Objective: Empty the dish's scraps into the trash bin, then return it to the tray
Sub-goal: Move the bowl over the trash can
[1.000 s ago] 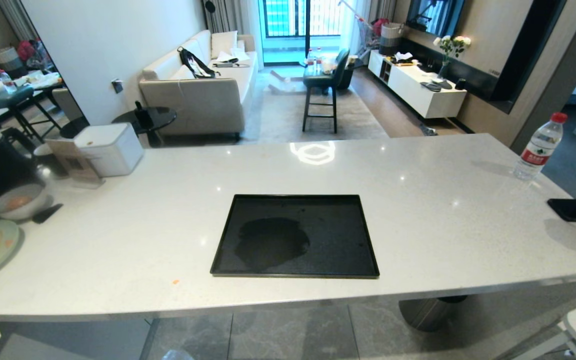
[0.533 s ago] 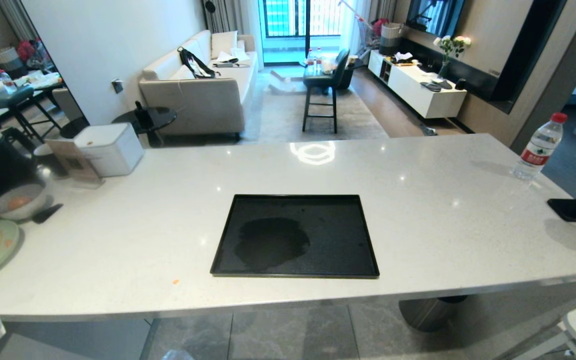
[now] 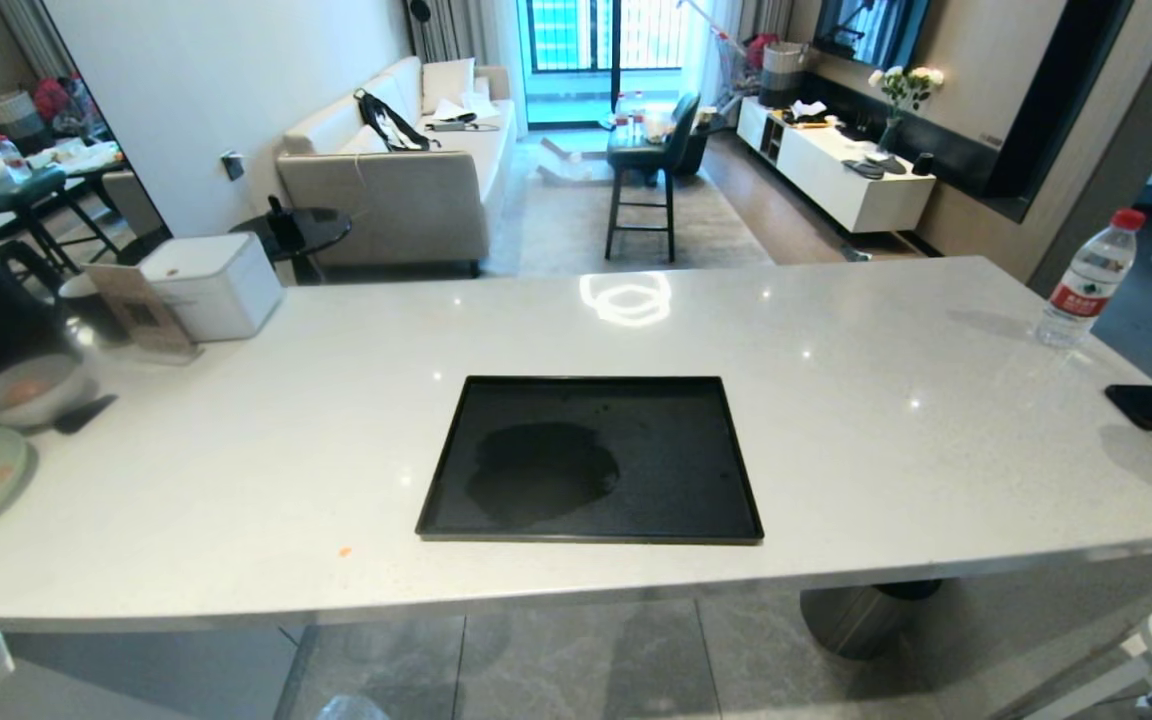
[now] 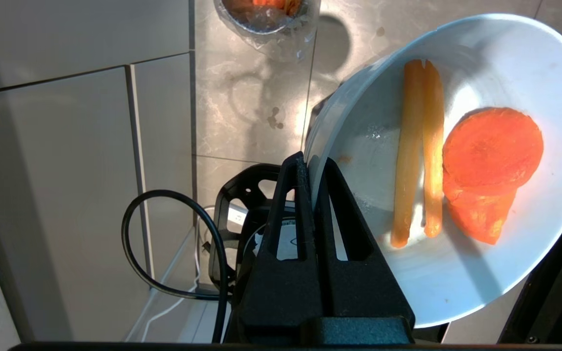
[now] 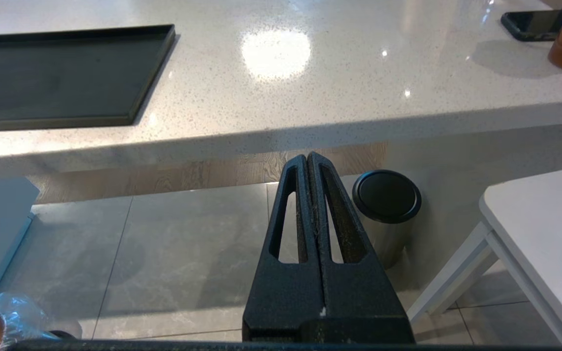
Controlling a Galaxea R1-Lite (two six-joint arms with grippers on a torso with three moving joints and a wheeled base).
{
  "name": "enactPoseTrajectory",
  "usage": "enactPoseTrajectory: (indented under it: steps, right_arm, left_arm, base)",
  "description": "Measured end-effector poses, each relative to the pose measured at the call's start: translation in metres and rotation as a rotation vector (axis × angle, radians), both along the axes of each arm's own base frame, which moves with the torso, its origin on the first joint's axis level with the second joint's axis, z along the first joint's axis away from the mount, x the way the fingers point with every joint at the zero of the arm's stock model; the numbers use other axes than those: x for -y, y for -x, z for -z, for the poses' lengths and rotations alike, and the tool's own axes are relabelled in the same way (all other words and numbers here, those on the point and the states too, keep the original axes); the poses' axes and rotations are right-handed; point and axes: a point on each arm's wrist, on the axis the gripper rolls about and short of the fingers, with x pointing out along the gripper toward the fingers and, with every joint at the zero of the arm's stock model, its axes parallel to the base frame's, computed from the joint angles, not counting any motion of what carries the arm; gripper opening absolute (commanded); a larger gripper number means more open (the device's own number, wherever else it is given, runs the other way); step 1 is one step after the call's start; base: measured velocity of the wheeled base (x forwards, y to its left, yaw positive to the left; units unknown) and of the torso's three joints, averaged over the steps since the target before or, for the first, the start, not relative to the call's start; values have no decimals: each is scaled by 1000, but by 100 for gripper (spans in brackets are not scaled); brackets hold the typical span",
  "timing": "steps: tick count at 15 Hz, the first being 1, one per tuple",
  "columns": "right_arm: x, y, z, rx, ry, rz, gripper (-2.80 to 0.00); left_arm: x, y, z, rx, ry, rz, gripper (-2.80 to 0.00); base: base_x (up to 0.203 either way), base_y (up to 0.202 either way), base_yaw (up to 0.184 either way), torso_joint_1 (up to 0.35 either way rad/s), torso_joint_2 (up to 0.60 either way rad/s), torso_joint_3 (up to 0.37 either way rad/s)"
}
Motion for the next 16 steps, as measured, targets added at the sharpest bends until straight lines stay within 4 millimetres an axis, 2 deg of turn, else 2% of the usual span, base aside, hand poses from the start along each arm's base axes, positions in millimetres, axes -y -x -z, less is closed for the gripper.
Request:
enactPoseTrajectory:
  steps: [9,16]
  right_arm:
    - [0,0,0,-1,0,0,-280]
    - [0,0,0,0,0,0,-280]
  left_arm:
    - [0,0,0,-3,2,1,-280]
    - [0,0,1,-5,2,1,-280]
  base:
    - [0,0,0,-133,358,218]
    - [0,0,0,-178,532,349]
